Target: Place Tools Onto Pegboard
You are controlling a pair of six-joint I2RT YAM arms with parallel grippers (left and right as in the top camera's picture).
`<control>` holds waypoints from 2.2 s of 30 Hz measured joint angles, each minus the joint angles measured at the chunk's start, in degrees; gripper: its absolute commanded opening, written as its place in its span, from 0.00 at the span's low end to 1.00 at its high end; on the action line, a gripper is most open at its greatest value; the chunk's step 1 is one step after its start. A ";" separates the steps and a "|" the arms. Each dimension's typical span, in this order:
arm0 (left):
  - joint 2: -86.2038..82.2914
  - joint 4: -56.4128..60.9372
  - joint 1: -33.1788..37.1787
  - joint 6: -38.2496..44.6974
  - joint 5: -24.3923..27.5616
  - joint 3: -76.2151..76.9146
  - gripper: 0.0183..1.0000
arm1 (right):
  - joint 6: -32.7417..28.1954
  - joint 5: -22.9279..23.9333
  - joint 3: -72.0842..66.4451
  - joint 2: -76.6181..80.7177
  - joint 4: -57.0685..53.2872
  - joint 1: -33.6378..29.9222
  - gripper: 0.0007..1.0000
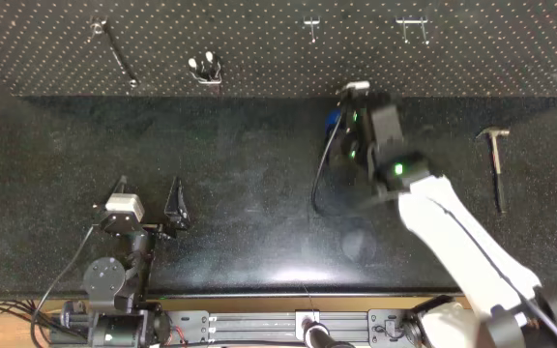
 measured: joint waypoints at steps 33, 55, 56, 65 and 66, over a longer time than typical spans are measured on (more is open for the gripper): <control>0.04 -0.04 0.00 0.02 0.00 0.00 0.99 | 17.27 29.73 19.52 12.72 25.97 13.51 0.08; 0.04 -0.07 0.09 0.00 0.00 0.00 0.99 | -16.09 4.24 21.64 -0.33 -61.42 -30.08 0.70; 0.04 -0.04 0.09 0.02 0.00 0.00 0.99 | -24.52 5.31 21.62 1.88 -61.44 -38.10 0.70; 0.04 -0.04 0.09 0.02 0.00 0.00 0.99 | -57.35 11.56 10.38 11.10 -38.75 -58.42 0.87; 0.04 -0.04 0.09 0.00 0.00 0.00 0.99 | -58.31 11.80 10.38 12.90 -37.11 -58.36 0.87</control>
